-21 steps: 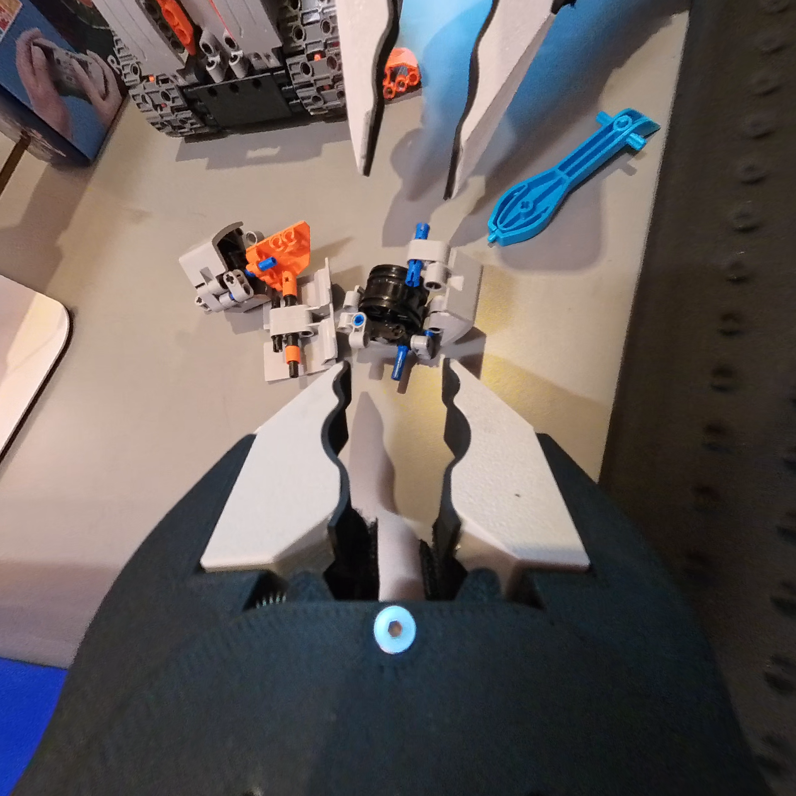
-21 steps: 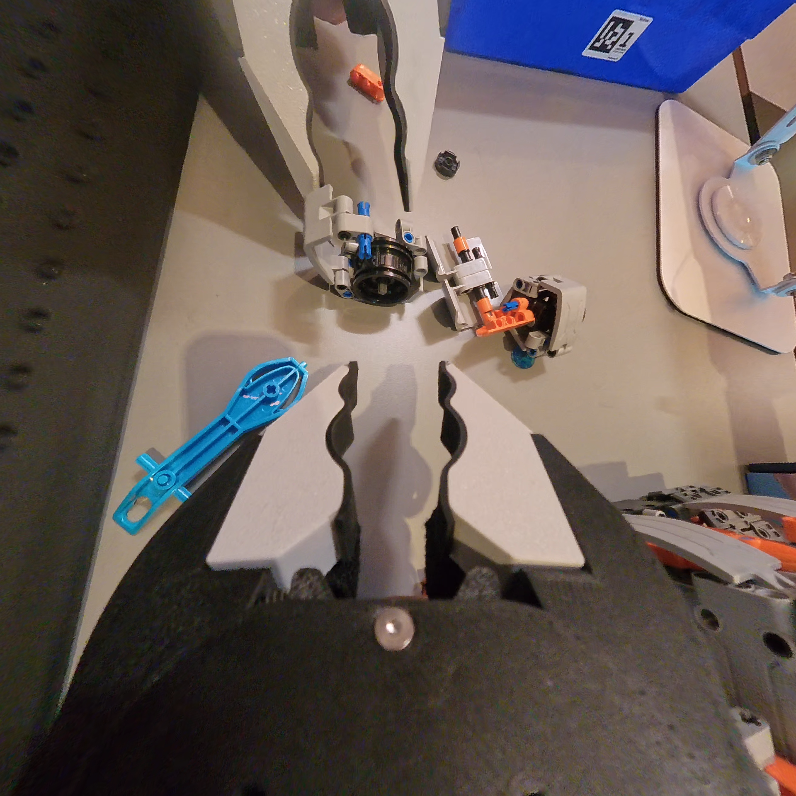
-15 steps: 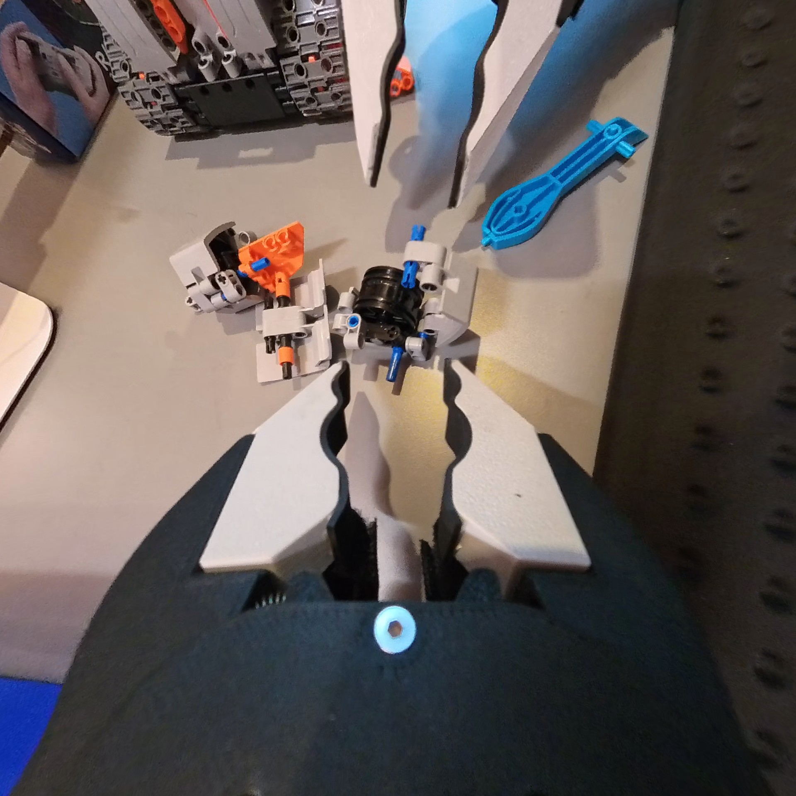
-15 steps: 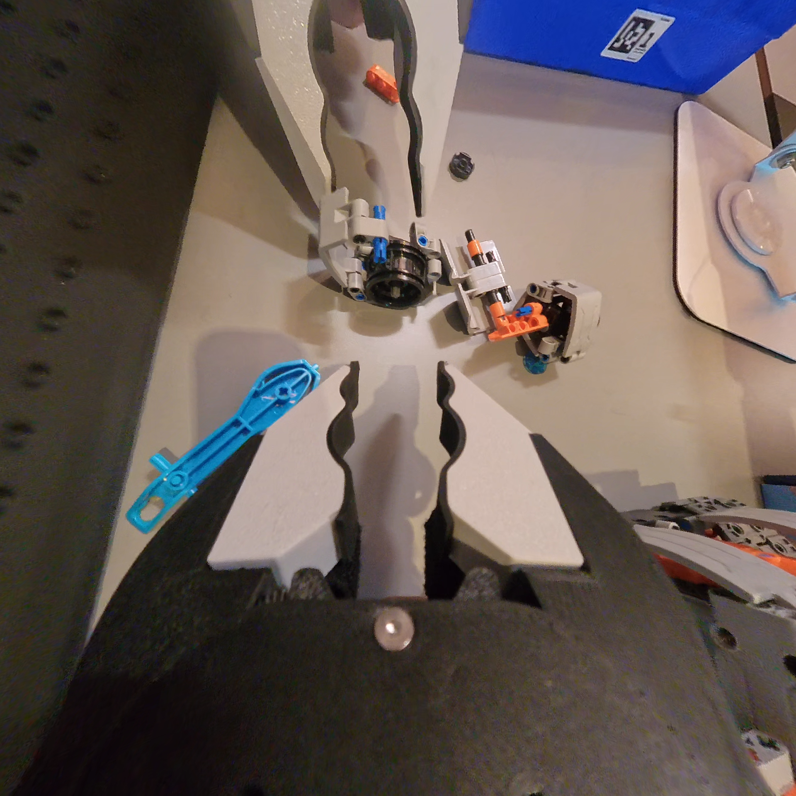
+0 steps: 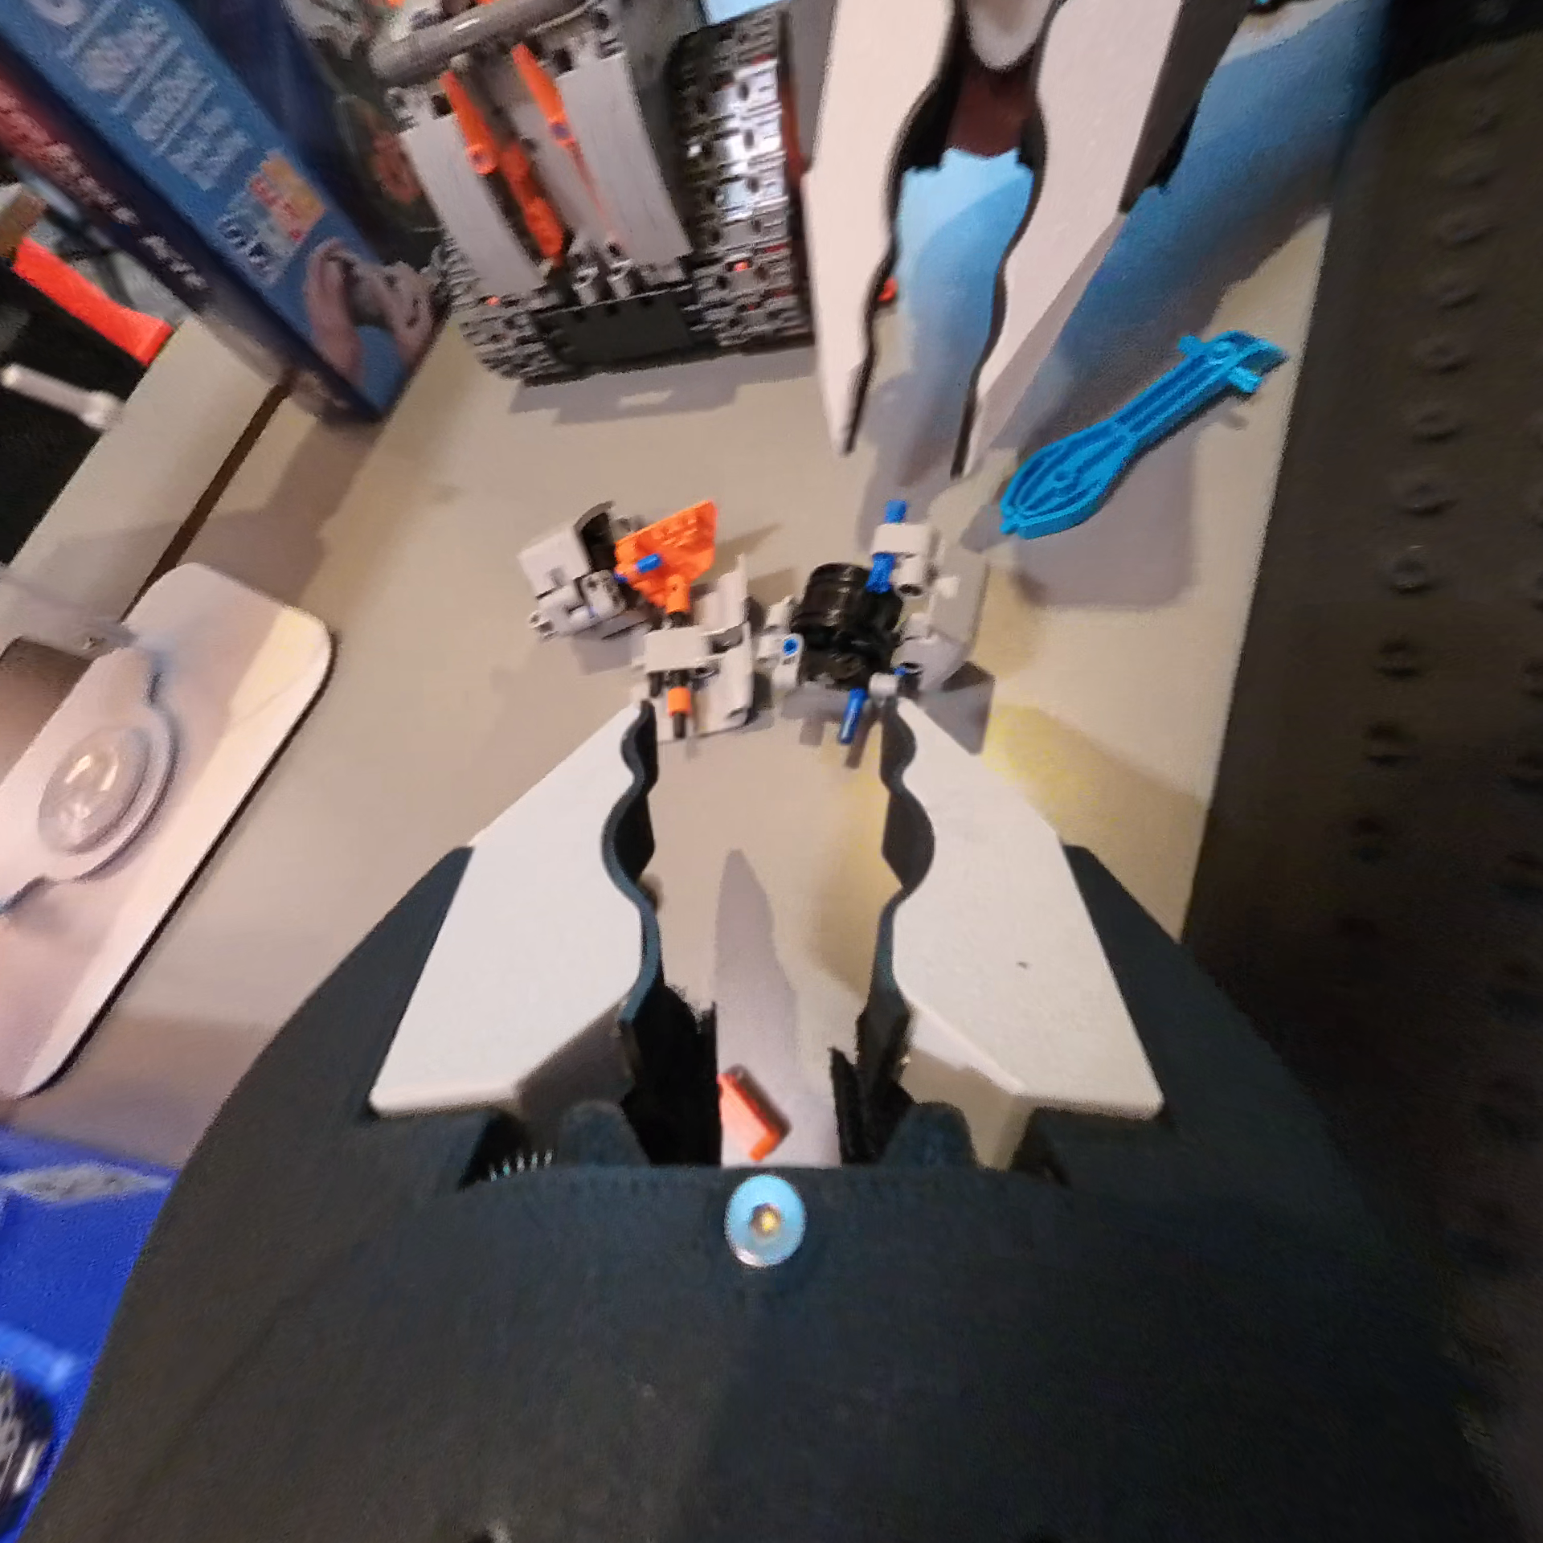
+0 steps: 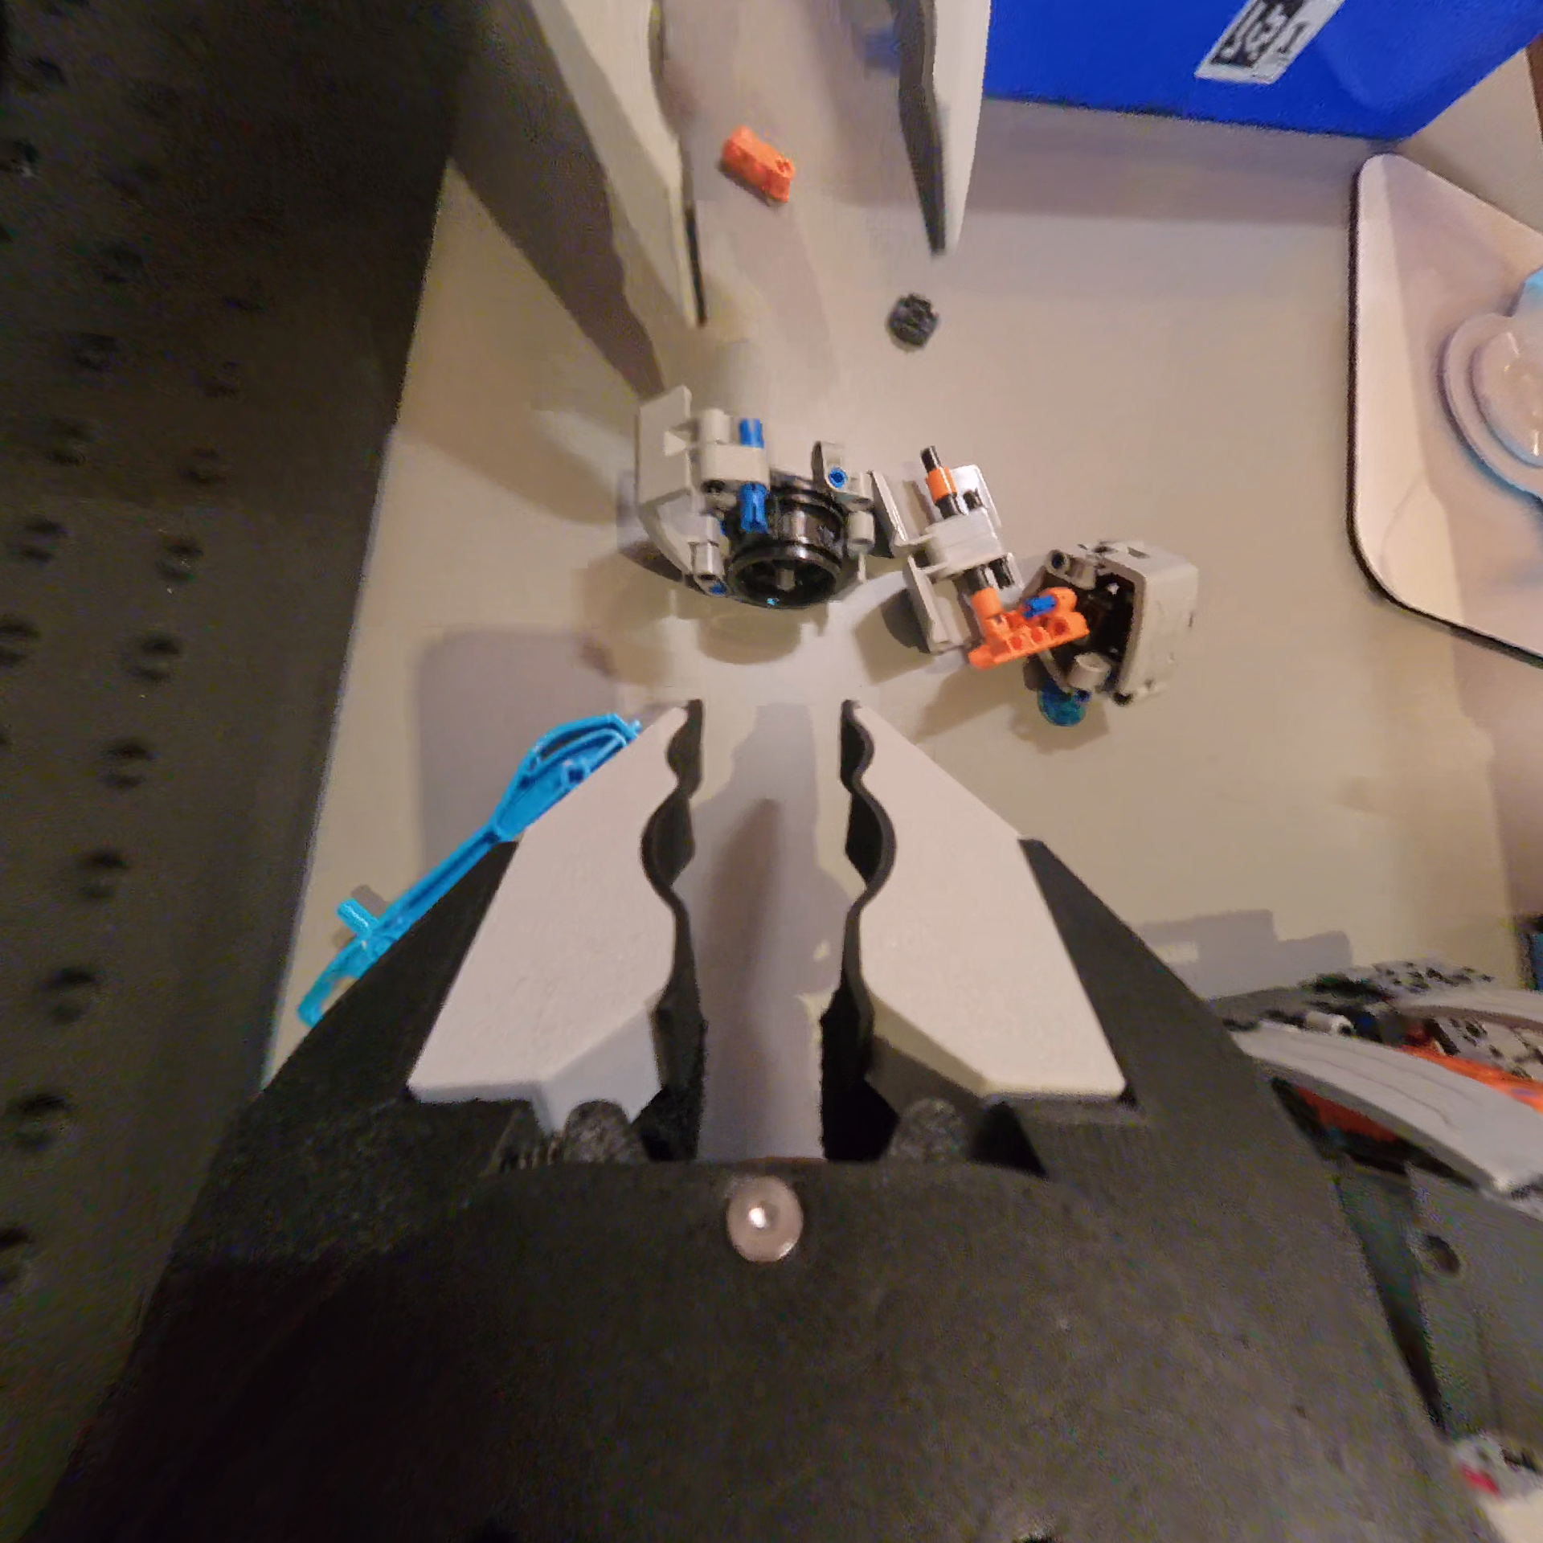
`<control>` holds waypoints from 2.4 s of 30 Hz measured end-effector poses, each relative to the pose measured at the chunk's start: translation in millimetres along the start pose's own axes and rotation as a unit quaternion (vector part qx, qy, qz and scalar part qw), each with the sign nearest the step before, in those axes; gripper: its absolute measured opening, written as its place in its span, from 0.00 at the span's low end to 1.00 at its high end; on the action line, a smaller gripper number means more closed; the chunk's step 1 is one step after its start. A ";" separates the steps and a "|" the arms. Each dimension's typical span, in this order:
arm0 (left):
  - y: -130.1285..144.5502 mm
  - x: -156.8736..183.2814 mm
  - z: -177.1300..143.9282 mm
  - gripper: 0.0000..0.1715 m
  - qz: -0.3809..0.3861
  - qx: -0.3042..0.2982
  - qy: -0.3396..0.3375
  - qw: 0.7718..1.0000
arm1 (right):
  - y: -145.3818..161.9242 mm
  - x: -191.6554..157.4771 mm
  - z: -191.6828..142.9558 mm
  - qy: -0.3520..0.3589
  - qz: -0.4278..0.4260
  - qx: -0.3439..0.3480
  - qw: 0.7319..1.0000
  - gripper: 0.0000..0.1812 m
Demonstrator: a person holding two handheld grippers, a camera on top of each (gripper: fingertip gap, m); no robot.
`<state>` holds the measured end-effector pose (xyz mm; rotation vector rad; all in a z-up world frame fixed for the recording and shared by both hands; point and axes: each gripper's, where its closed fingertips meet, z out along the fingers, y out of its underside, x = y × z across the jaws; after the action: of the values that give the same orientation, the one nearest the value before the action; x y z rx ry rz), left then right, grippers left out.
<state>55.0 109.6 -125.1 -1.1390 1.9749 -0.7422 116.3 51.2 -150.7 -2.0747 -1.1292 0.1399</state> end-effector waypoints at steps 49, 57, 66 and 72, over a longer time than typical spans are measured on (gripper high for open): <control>65.3 -119.6 -186.9 0.26 0.013 -0.153 -0.233 0.960 | 7.5 -15.7 -153.7 0.153 0.069 0.118 0.979 0.10; 121.2 -190.7 -211.4 0.20 -0.029 -0.256 -0.210 0.943 | -8.5 -5.6 -89.4 0.106 0.042 0.086 0.990 0.10; 125.7 -235.4 -127.9 0.20 -0.046 -0.286 -0.069 0.955 | 10.9 11.6 -80.0 0.114 0.090 0.094 0.985 0.10; 161.5 -200.5 -77.1 0.17 -0.059 -0.340 0.062 0.936 | 19.3 14.1 -81.8 0.121 0.103 0.099 0.982 0.10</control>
<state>-14.5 368.5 -144.0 -1.6475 2.3690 -0.1690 172.5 9.4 -102.1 -1.9655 -0.7237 0.0925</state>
